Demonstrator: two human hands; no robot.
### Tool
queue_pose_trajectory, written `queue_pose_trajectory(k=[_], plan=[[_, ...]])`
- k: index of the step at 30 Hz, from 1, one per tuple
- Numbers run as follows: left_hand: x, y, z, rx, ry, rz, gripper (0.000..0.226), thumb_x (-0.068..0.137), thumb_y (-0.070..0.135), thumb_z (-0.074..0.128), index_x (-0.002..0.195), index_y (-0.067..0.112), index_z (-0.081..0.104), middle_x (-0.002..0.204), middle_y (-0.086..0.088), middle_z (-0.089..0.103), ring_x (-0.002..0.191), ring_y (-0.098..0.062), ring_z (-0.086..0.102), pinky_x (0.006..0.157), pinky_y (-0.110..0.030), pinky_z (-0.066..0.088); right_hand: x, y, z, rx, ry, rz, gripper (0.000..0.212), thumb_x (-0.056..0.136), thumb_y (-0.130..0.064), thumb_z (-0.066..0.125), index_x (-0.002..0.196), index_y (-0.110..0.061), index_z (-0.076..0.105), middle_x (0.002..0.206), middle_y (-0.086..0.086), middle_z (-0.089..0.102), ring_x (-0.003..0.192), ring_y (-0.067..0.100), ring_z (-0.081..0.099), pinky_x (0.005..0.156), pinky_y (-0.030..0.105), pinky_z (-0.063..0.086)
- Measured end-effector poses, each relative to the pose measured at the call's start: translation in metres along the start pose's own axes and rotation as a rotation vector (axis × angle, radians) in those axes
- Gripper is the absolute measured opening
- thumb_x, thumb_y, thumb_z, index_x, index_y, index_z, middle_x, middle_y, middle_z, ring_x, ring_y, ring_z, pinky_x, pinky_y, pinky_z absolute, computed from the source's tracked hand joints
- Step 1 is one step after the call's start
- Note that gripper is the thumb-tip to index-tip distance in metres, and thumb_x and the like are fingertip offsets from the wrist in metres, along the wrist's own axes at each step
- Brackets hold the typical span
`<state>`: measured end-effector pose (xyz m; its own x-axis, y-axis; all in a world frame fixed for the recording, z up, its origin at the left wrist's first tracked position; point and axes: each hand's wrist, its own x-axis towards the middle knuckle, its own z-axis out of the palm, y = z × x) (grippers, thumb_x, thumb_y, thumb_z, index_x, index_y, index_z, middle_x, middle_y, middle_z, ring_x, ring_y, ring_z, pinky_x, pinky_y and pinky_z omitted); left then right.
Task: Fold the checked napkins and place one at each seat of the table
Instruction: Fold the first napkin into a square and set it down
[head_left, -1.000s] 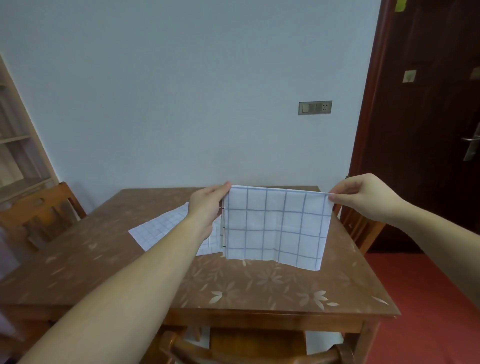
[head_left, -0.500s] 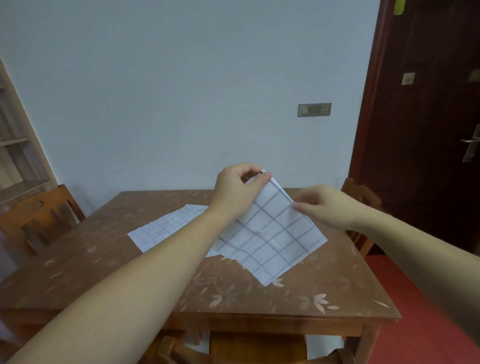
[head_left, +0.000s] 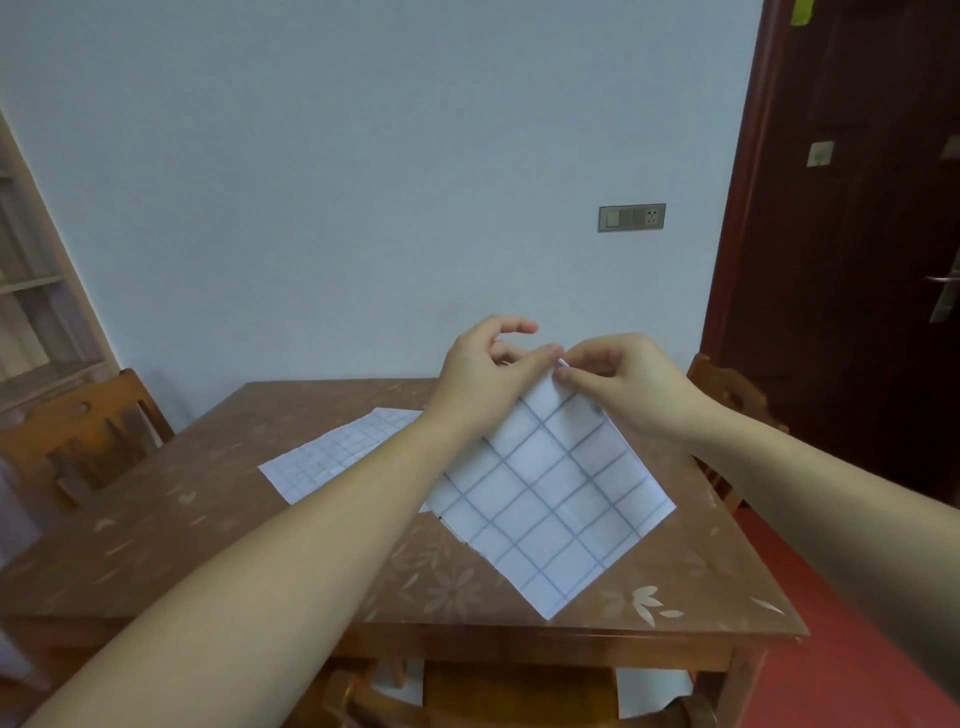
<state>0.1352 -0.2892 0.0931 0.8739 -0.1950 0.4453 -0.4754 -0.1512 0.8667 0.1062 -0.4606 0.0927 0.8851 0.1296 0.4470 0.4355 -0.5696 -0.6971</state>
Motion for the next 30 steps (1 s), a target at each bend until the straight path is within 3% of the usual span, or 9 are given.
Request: queue_pose_trajectory(k=[4,9,14,16,18,21,23,26,30], plan=[[0.000,0.003,-0.004,0.047,-0.067,0.026,0.012,0.087,0.021,0.072,0.075,0.024,0.075,0.076,0.011,0.075,0.076,0.000,0.068,0.072,-0.014,0.050,0.001,0.000,-0.005,-0.001,-0.022,0.016,0.019,0.094,-0.024,0.063,0.081,-0.016,0.074,0.061,-0.017,0.065,0.058,-0.005,0.054,0.062,0.015,0.041],[0.002,0.003,-0.005,0.068,-0.100,0.038,0.009,0.087,0.021,0.072,0.079,0.020,0.076,0.081,0.008,0.076,0.079,-0.002,0.068,0.074,-0.015,0.051,0.003,-0.001,-0.010,-0.052,-0.066,0.033,0.025,0.094,-0.028,0.063,0.075,-0.014,0.071,0.052,-0.016,0.052,0.051,0.000,0.042,0.059,0.022,0.035],[0.011,-0.002,-0.009,0.143,0.020,0.104,0.018,0.088,0.020,0.071,0.071,0.028,0.070,0.072,0.015,0.068,0.067,0.003,0.060,0.068,-0.010,0.044,0.000,0.007,-0.013,-0.206,-0.165,0.034,0.036,0.095,-0.032,0.061,0.059,-0.032,0.067,0.053,-0.011,0.058,0.052,0.011,0.050,0.058,0.031,0.041],[0.015,-0.005,-0.017,0.160,0.079,0.124,0.020,0.088,0.020,0.071,0.070,0.029,0.069,0.070,0.015,0.066,0.064,0.005,0.057,0.067,-0.009,0.042,-0.009,0.024,-0.013,-0.307,-0.245,0.067,0.034,0.095,-0.031,0.061,0.066,-0.015,0.068,0.055,0.001,0.058,0.052,0.021,0.049,0.058,0.032,0.044],[0.018,-0.007,-0.029,0.173,0.121,0.135,0.017,0.088,0.021,0.070,0.072,0.026,0.070,0.070,0.014,0.065,0.062,0.005,0.055,0.066,-0.009,0.042,-0.022,0.044,-0.011,-0.389,-0.342,0.124,0.045,0.096,-0.027,0.061,0.056,-0.006,0.053,0.044,-0.006,0.041,0.044,0.013,0.035,0.051,0.024,0.035],[0.020,-0.011,-0.041,0.185,0.138,0.143,0.014,0.088,0.020,0.070,0.075,0.023,0.071,0.071,0.011,0.065,0.063,0.003,0.055,0.066,-0.011,0.043,-0.038,0.068,-0.009,-0.477,-0.422,0.192,0.035,0.096,-0.027,0.060,0.061,-0.028,0.064,0.056,-0.017,0.063,0.055,0.003,0.060,0.061,0.021,0.052],[0.019,-0.016,-0.043,0.186,0.137,0.128,0.017,0.089,0.021,0.069,0.073,0.026,0.069,0.071,0.011,0.065,0.063,0.001,0.054,0.065,-0.010,0.042,-0.040,0.073,-0.010,-0.493,-0.397,0.211,0.023,0.095,-0.027,0.061,0.076,-0.026,0.073,0.075,-0.010,0.073,0.072,0.004,0.069,0.073,0.022,0.057],[0.017,-0.021,-0.047,0.205,0.123,0.064,0.019,0.091,0.022,0.066,0.072,0.025,0.067,0.070,0.009,0.062,0.065,-0.003,0.053,0.068,-0.016,0.042,-0.038,0.069,-0.018,-0.501,-0.275,0.209,0.019,0.094,-0.022,0.062,0.076,-0.022,0.070,0.078,-0.007,0.071,0.077,0.008,0.068,0.067,0.017,0.053],[0.009,-0.025,-0.062,0.289,-0.154,-0.235,0.015,0.092,0.025,0.064,0.087,0.012,0.072,0.085,-0.001,0.070,0.079,-0.013,0.063,0.080,-0.035,0.053,-0.028,0.060,-0.036,-0.302,0.007,0.169,0.018,0.092,-0.020,0.064,0.076,-0.016,0.072,0.070,-0.009,0.071,0.071,0.005,0.067,0.065,0.024,0.051]])
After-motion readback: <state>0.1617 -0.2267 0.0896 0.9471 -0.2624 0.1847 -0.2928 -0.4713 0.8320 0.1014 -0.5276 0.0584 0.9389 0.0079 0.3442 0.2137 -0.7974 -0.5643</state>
